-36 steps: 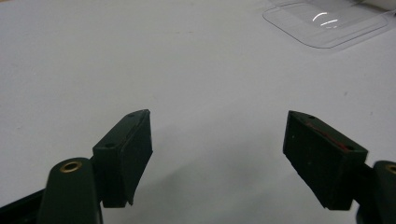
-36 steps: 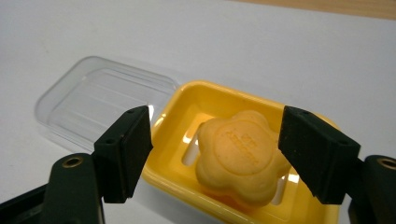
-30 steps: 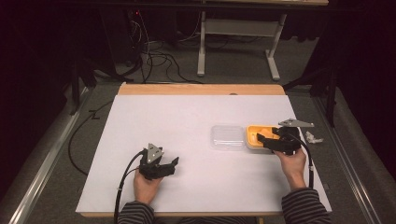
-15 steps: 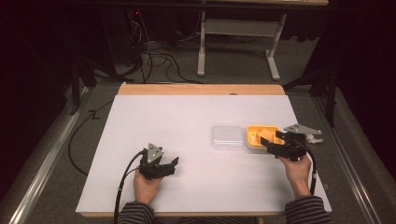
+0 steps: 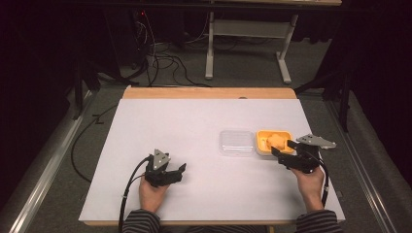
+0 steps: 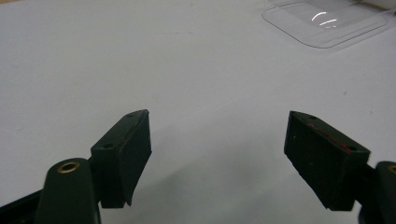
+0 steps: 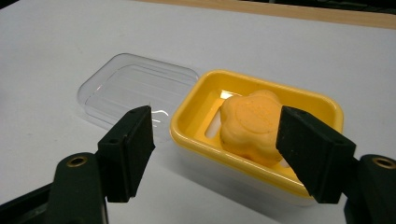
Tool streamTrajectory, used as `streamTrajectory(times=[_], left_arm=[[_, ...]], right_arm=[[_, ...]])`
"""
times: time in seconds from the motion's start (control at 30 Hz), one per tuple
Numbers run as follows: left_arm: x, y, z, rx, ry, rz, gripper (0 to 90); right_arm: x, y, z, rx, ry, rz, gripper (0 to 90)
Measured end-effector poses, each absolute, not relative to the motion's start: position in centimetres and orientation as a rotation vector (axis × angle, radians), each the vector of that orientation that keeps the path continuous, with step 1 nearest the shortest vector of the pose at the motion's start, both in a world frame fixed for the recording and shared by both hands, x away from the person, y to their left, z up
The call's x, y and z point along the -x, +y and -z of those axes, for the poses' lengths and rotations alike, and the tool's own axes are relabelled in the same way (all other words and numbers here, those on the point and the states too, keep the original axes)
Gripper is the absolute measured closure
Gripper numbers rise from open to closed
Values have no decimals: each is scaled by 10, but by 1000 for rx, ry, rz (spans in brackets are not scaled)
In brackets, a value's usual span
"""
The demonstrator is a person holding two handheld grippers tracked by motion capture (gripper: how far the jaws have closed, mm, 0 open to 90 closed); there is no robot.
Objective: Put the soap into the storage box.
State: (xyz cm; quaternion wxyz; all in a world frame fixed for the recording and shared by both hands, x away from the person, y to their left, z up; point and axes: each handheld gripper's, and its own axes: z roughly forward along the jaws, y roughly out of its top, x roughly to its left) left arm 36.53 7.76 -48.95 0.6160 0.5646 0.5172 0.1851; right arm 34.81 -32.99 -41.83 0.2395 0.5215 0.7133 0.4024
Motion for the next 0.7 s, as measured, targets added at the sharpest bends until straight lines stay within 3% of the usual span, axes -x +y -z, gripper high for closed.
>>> streamTrajectory(times=[0.7], left_arm=[[-366,77,490,-1300,1194,-424,237]], right_arm=[[-331,-309,419,-1373,1947,-1139,277]])
